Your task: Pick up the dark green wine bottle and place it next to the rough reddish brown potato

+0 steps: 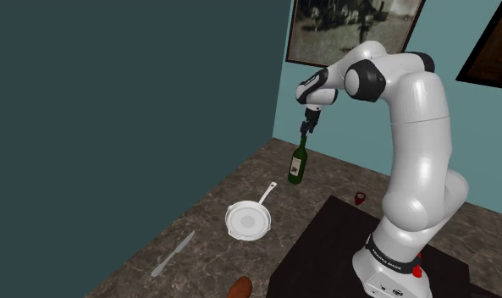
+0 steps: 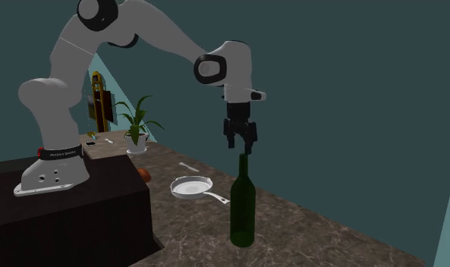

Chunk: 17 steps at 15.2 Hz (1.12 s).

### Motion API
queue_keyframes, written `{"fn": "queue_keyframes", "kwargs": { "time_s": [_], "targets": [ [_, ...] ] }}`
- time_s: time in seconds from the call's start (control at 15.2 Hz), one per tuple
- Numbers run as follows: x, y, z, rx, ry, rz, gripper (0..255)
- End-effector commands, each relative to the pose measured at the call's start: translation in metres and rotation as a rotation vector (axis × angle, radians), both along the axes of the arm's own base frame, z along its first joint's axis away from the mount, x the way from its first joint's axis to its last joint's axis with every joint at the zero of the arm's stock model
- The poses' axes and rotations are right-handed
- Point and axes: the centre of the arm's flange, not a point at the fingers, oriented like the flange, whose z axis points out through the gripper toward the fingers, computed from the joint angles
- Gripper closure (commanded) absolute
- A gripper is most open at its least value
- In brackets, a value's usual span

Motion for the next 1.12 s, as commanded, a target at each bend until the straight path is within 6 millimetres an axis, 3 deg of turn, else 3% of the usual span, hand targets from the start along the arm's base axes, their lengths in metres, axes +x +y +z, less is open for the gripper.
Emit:
{"fn": "queue_keyframes", "kwargs": {
  "time_s": [0.0, 0.4, 0.92, 0.99, 1.06],
  "targets": [
    [0.003, -0.005, -0.010, -0.001, -0.001, 0.001, 0],
    [0.003, -0.005, -0.040, -0.001, -0.001, 0.000, 0],
    [0.003, -0.005, -0.040, -0.001, -0.001, 0.001, 0],
    [0.003, -0.005, -0.040, -0.001, -0.001, 0.001, 255],
    [0.003, -0.005, -0.040, -0.001, -0.001, 0.001, 255]
  ]
}}
